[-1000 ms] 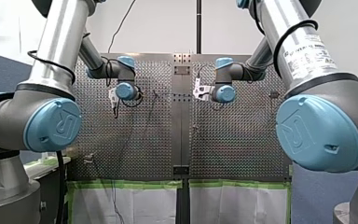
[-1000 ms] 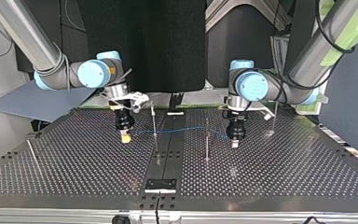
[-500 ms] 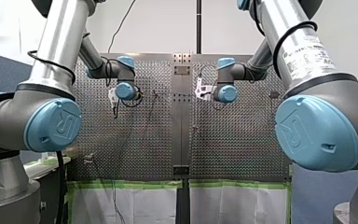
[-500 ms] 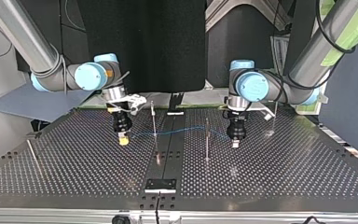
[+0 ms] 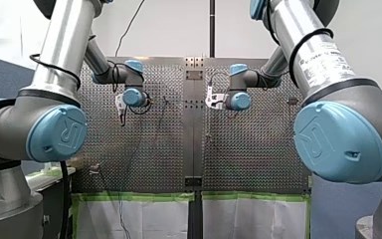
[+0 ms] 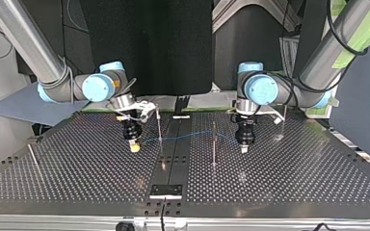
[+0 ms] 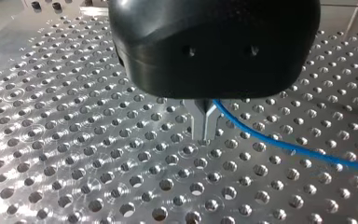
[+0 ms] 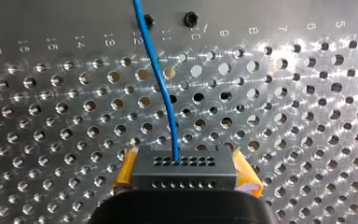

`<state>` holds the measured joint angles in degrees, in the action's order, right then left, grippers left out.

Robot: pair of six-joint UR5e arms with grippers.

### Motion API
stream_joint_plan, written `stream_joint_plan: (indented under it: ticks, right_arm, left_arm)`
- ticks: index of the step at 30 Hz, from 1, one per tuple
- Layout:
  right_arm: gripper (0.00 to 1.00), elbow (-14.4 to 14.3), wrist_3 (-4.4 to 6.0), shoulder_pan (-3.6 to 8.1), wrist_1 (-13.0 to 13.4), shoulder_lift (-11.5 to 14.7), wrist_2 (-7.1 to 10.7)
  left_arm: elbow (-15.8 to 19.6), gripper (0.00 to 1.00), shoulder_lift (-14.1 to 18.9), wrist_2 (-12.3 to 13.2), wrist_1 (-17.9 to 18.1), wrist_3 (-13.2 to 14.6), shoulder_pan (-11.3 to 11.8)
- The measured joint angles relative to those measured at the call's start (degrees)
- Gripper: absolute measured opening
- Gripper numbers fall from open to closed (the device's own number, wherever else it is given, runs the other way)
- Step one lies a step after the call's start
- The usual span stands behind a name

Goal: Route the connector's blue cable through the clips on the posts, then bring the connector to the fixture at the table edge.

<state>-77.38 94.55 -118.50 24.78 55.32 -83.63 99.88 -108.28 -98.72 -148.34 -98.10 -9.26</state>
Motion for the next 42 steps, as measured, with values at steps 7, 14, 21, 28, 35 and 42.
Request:
stream_joint_plan:
  ticks: [7,14,21,28,35,42]
  right_arm:
    - [0.00,0.56,0.11,0.48,-0.13,-0.14,-0.24]
    - [0.00,0.64,0.12,0.58,-0.08,-0.21,-0.31]
    - [0.00,0.64,0.13,0.59,-0.18,-0.25,-0.32]
    - [0.00,0.62,0.07,0.59,-0.59,-0.25,-0.32]
    - [0.00,0.63,-0.01,0.59,-1.01,-0.25,-0.30]
    - [0.00,0.62,-0.13,0.59,-1.46,-0.25,-0.32]
  left_arm:
    - [-0.04,0.00,-0.01,0.08,0.22,0.04,0.37]
    - [-0.02,0.19,-0.02,0.15,0.48,0.08,0.58]
    - [0.02,0.72,0.01,1.76,2.55,0.32,0.45]
    - [0.04,0.96,0.03,-0.22,2.11,1.93,-0.21]
    - [0.06,1.00,0.05,-2.64,-0.40,2.48,-0.29]
    - [0.38,1.00,0.38,-2.53,-4.19,4.83,-0.92]
